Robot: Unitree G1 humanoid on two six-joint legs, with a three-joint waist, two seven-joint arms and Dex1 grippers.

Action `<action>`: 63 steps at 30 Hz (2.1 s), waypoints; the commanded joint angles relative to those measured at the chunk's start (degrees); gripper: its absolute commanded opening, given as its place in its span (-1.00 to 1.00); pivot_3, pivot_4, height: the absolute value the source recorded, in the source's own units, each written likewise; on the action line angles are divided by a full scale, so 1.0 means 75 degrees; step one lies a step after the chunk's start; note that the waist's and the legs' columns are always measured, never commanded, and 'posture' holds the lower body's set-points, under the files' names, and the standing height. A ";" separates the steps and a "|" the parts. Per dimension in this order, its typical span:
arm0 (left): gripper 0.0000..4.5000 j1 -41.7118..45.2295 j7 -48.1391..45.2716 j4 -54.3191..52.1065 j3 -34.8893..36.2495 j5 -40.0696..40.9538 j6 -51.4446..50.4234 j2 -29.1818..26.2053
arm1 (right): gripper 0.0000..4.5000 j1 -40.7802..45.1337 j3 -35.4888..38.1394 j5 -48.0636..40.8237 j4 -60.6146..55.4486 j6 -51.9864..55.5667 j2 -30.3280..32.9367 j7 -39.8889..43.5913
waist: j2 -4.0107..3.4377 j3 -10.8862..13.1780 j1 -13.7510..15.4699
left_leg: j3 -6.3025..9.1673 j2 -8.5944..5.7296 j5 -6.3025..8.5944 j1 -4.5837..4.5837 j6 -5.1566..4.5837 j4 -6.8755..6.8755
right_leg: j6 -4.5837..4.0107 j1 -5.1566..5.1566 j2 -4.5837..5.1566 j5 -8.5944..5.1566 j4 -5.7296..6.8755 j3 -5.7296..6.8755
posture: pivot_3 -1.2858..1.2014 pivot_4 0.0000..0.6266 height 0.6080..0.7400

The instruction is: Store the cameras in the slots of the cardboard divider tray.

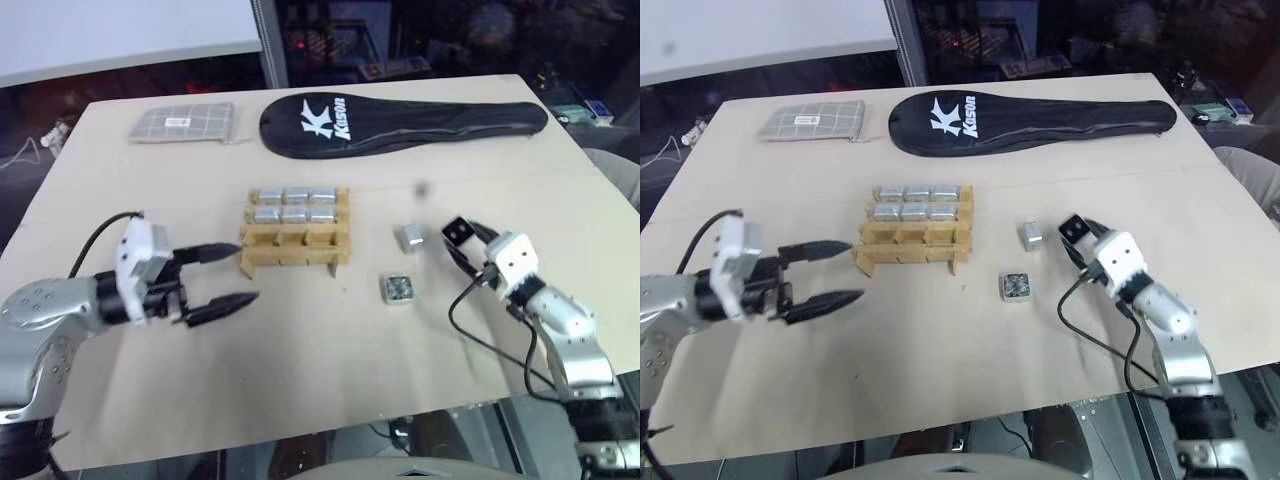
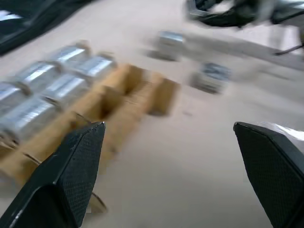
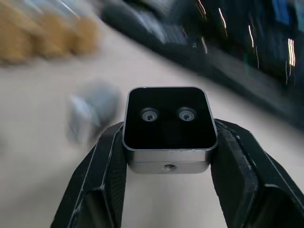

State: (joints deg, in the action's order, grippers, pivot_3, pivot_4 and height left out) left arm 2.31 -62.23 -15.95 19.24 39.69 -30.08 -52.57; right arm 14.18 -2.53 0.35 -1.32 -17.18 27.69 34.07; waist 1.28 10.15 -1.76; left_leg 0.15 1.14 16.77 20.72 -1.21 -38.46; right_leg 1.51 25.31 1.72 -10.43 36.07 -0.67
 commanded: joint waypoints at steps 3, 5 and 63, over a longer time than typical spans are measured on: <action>1.00 0.1525 0.0852 -0.0310 -0.0378 0.1051 -0.1156 0.0593 | -0.14 0.2052 -0.1451 0.1007 0.0963 -0.2052 0.0180 0.1041 | 0.0009 0.0007 -0.0039 | 0.0006 0.0000 -0.0001 0.0005 0.0001 -0.0003 | -0.0007 0.0004 -0.0004 0.0007 0.0010 0.0002 | 0.03 -0.52 1.00; 1.00 0.1965 0.0880 -0.0148 -0.0556 0.1204 -0.1440 0.0715 | -0.14 0.2672 -0.1913 0.1316 0.1493 -0.2738 0.0113 0.1200 | 0.0010 0.0007 -0.0051 | 0.0006 -0.0003 -0.0001 0.0003 0.0001 -0.0002 | -0.0030 0.0003 -0.0003 0.0021 0.0014 -0.0001 | 0.03 -0.52 1.00; -0.70 0.4215 -0.3183 0.5140 -0.1526 -0.1442 0.2974 0.0537 | 0.97 -0.1392 0.0701 -0.6070 -0.2134 0.3506 0.2884 0.3514 | 0.0026 0.0010 0.0179 | -0.0012 -0.0030 -0.0002 0.0027 0.0002 -0.0051 | -0.0037 0.0032 0.0020 -0.0015 0.0074 -0.0025 | 0.03 -0.52 1.00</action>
State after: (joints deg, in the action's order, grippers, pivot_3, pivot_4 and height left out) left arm 31.68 -83.19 19.61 7.61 29.41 -10.83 -48.43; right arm 4.44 -0.59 -41.30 -14.37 6.34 48.47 58.95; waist 1.47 10.22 -0.42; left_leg 0.10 0.92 16.75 20.95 -1.19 -38.91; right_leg 1.25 25.55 1.84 -10.55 36.64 -0.82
